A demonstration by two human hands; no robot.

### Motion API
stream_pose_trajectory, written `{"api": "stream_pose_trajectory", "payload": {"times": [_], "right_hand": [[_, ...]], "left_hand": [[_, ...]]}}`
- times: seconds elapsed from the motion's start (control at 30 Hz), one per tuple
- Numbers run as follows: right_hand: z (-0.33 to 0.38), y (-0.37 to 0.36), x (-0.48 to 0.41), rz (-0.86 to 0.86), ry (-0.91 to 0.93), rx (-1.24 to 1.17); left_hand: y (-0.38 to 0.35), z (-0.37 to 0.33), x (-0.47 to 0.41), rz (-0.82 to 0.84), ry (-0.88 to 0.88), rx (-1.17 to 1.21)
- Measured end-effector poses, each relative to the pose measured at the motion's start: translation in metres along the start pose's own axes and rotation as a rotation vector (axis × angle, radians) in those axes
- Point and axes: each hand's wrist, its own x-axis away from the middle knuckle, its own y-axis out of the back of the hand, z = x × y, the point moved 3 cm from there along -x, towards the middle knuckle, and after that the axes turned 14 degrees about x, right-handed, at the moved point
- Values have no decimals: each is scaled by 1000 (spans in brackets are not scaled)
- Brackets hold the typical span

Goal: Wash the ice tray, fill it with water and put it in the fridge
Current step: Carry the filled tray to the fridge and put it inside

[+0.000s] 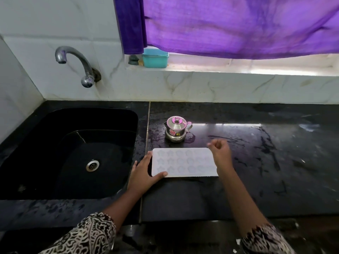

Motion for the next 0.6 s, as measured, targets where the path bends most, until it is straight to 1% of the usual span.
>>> {"api": "stream_pose_trajectory", "payload": {"times": [0.07, 0.13, 0.17, 0.2, 0.27, 0.33, 0.43, 0.6], "right_hand": [[-15, 16, 15, 7, -1, 52], [-28, 29, 22, 10, -15, 90], [-34, 34, 23, 5, -21, 98], [-38, 39, 23, 0, -28, 104], [-45, 45, 19, -3, -46, 119], [-50, 46, 13, 5, -66, 148], [-57, 40, 3, 36, -104, 193], [-65, 25, -10, 102, -159, 245]], "left_hand": [[3, 0, 0, -61, 48, 222], [8, -1, 1, -187, 92, 529], [12, -3, 3, -266, 108, 625], [15, -5, 4, -334, 118, 666], [19, -8, 2, -385, 155, 674], [19, -9, -4, -347, 246, 698], [13, -15, -14, -219, 421, 764], [7, -19, -22, -115, 578, 815]]}}
